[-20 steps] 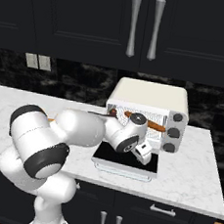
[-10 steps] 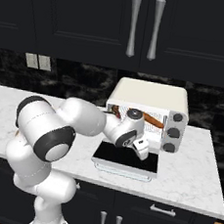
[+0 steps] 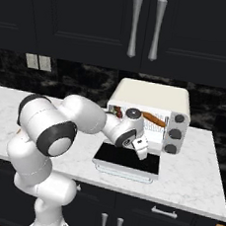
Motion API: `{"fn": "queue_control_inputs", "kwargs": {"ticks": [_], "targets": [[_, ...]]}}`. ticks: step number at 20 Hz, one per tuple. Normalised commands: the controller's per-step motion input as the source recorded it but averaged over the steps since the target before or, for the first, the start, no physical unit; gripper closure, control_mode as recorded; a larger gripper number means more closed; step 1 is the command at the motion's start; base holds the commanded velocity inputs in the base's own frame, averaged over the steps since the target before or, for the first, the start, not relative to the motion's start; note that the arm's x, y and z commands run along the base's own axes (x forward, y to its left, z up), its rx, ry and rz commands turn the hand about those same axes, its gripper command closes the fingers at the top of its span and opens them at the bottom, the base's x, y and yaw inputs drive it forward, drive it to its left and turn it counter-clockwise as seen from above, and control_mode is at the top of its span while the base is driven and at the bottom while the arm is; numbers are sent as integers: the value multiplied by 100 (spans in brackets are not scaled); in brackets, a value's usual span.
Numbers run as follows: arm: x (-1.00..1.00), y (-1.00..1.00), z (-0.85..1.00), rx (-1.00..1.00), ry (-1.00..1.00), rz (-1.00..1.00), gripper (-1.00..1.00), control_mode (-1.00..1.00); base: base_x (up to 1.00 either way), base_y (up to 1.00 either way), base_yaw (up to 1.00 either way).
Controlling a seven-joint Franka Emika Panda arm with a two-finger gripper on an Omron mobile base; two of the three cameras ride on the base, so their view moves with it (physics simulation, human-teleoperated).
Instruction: Pick up the kebab skewer and baguette bread, and place them inside the toaster oven. Close the toaster oven door and start by setting the timer.
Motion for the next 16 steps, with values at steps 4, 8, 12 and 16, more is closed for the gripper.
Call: {"fn": "queue_control_inputs", "kwargs": {"ticks": [4, 8, 12, 16], "targets": [[19, 0, 0, 0, -4, -10, -100, -100, 0, 0, 0], [12, 0, 0, 0, -5, -9, -100, -100, 0, 0, 0], [0, 0, 0, 0, -6, -8, -100, -100, 0, 0, 0], [-32, -9, 8, 1, -4, -4, -100, -100, 0, 0, 0]]}}
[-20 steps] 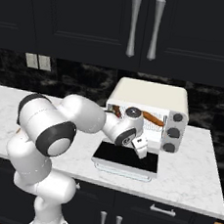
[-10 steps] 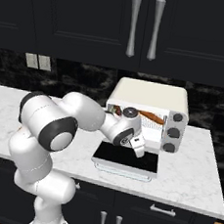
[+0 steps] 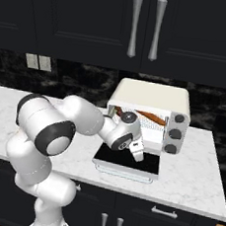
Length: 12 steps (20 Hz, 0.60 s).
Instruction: Pick up the kebab skewer and baguette bread, and place them inside the toaster oven. Close the toaster oven door and start by setting the timer.
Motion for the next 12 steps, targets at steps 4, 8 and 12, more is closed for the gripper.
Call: {"fn": "queue_control_inputs", "kwargs": {"ticks": [4, 8, 12], "targets": [[-98, -31, 26, 2, -3, 0, -100, -100, 0, 0, 0], [-100, -34, 32, 0, -1, 12, -100, -100, 0, 0, 0], [-100, -4, 2, 0, 0, 35, -100, -100, 0, 0, 0]]}}
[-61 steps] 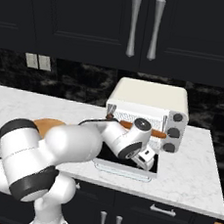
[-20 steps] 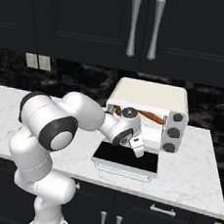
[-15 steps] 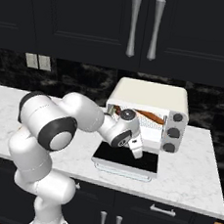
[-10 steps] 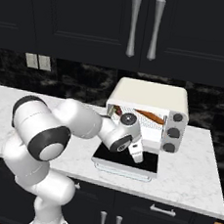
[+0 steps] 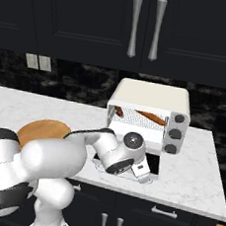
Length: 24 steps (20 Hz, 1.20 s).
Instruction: Pick up the kebab skewer and baguette bread, and place them inside the toaster oven. Close the toaster oven door and start by setting the timer.
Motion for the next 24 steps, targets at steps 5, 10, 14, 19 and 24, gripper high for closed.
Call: {"fn": "queue_control_inputs", "kwargs": {"ticks": [5, 10, 14, 19, 24], "targets": [[-78, 1, -1, -4, 11, 53, -100, -100, 0, 0, 0], [-20, 8, -1, -13, 17, 51, -100, -100, 0, 0, 0], [1, 21, -10, -13, 21, 43, -100, -100, 0, 0, 0], [0, 30, -23, -6, 5, 34, -100, -100, 0, 0, 0], [1, 29, -18, 0, 0, 9, -100, -100, 0, 0, 0]]}}
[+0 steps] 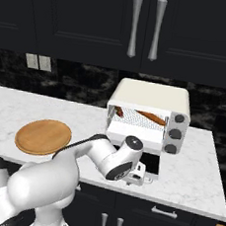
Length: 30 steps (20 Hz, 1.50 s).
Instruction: Pick up the kebab skewer and baguette bread, and place them inside the toaster oven. Close the toaster oven door and start by setting the timer.
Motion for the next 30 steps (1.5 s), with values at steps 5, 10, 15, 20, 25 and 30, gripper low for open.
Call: {"fn": "queue_control_inputs", "kwargs": {"ticks": [5, 10, 15, 20, 25, 30], "targets": [[20, 20, -7, 0, 0, 0, -100, -100, 0, 0, 0], [9, 5, -31, 0, 0, 0, -100, -100, 0, 0, 0], [11, 2, -24, 0, 0, 0, -100, -100, 0, 0, 0], [16, 1, -4, 0, 0, 0, -100, -100, 0, 0, 0], [3, 1, -12, 0, -1, 0, -100, -100, 0, 0, 0], [12, 14, -12, 0, -3, 0, -100, -100, 0, 0, 0]]}}
